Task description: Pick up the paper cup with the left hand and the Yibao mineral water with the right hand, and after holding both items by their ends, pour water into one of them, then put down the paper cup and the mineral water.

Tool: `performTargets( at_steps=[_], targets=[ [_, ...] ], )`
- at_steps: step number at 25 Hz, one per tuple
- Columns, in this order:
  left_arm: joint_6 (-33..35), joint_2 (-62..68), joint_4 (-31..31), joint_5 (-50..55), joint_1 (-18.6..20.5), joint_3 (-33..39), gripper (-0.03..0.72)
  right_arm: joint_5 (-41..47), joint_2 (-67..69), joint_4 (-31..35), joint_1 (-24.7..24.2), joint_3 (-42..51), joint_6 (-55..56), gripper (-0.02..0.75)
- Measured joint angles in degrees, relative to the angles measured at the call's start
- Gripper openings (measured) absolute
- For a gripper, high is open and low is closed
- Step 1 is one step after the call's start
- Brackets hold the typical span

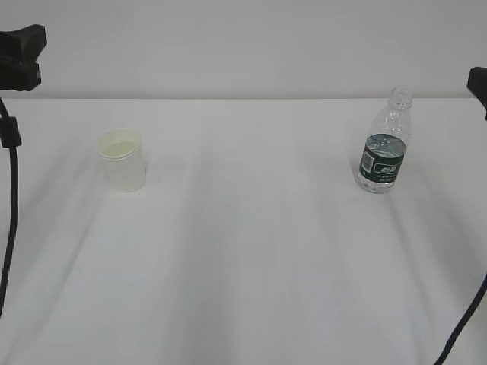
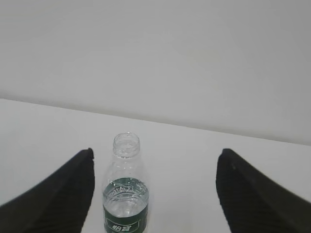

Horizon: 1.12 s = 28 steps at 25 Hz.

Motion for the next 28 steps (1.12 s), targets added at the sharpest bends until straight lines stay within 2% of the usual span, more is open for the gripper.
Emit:
performTargets(
  at_steps=[20, 28],
  targets=[
    [1.22, -9.83, -1.96, 9.12, 0.00, 0.04, 0.512, 10.52, -11.66, -1.19, 0.00, 0.00, 0.00, 0.589],
    [1.22, -13.28, -1.96, 11.14, 0.00, 0.04, 0.512, 13.22, -12.05, -1.19, 0.00, 0.00, 0.00, 0.589]
  ],
)
